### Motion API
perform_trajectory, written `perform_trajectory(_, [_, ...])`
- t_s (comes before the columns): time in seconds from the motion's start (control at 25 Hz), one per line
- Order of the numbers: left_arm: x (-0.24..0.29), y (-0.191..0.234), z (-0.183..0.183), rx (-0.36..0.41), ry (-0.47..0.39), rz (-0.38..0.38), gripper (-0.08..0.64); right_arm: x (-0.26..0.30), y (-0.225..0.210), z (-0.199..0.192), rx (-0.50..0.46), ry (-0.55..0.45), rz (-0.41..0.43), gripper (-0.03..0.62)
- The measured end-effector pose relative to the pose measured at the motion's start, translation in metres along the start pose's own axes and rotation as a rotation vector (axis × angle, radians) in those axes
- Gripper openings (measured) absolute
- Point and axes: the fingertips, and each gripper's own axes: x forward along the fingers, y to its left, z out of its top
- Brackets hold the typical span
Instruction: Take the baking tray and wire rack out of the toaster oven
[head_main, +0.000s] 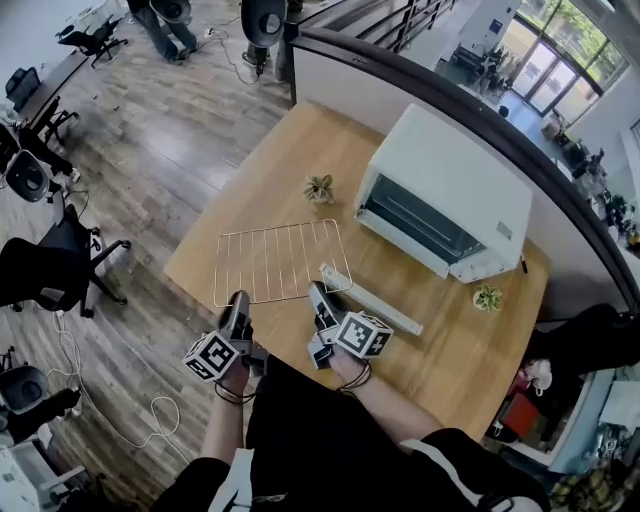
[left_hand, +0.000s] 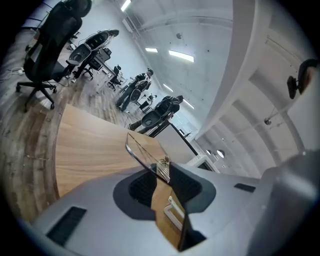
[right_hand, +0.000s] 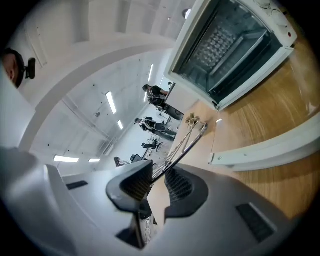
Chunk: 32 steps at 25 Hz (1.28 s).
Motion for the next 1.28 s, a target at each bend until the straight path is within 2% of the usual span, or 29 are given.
perform_trajectory(0.16, [0.002,0.033,0.008,-0.03,0.005,0.039,0.084,0.026,-0.002,-0.013,0.002,0.042,-0.02,0.084])
perform_trajectory(0.48, [0.017,0.067,0.022,-0.096,0.05,0.052,0.084,0.065,-0.01,-0.03,0.027,0.064,-0.074,0.084])
perform_trajectory(0.72, [0.032,0.093,0.029,-0.097,0.087,0.059,0.083,0.088,-0.019,-0.038,0.051,0.068,-0.116,0.084])
perform_trajectory(0.88, [0.038,0.104,0.022,-0.161,0.117,0.078,0.084,0.094,-0.028,-0.044,0.058,0.083,-0.154,0.084])
perform_trajectory(1.0, [0.04,0.116,0.015,-0.189,0.141,0.112,0.084,0.098,-0.038,-0.05,0.08,0.103,-0.187,0.084])
perform_trajectory(1.12, [0.04,0.131,0.003,-0.196,0.202,0.178,0.084,0.099,-0.055,-0.062,0.108,0.15,-0.246,0.093])
perform_trajectory(1.28, [0.038,0.147,-0.01,-0.184,0.263,0.261,0.092,0.097,-0.069,-0.076,0.104,0.217,-0.317,0.116])
